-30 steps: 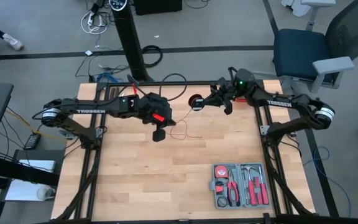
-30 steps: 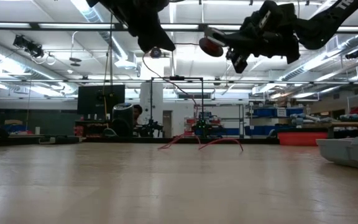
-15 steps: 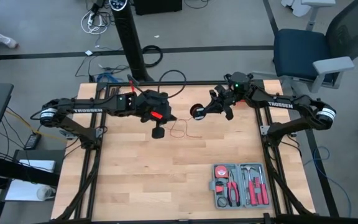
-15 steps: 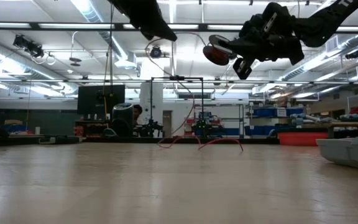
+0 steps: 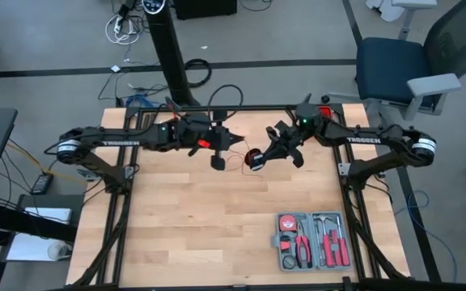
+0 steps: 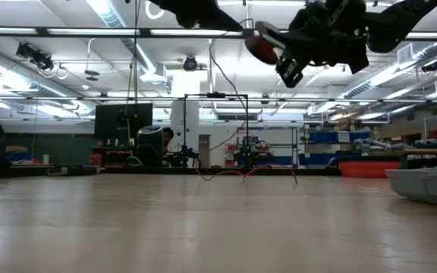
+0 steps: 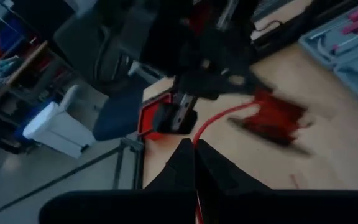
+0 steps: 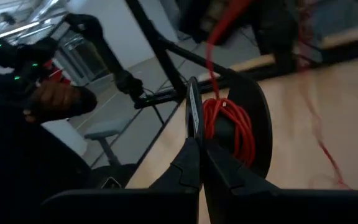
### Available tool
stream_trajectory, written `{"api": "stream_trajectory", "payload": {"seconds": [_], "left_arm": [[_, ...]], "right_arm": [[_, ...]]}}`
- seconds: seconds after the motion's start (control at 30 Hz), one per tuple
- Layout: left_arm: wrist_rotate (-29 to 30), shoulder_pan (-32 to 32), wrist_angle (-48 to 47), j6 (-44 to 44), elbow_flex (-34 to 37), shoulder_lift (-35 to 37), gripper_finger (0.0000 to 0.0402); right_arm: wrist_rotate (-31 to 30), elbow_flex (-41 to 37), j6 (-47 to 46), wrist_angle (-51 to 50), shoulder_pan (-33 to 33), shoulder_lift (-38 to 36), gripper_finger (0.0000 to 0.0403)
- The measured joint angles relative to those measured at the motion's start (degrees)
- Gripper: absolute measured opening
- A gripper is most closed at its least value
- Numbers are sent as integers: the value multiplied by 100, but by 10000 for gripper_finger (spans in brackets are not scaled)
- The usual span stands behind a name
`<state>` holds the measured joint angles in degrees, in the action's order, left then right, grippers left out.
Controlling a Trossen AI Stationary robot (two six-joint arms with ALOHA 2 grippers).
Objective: Coil cords
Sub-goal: Coil the wire
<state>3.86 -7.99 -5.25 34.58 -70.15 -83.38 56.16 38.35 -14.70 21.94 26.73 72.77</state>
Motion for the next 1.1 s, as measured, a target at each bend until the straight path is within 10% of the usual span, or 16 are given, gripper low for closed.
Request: {"api": "stream_trajectory", "payload": {"seconds": [1.1], "left_arm": [[-1317,-12,1663,-376,7,-1054,0]], "right_arm": [[61,0,97,1502,-341,24,0]]}}
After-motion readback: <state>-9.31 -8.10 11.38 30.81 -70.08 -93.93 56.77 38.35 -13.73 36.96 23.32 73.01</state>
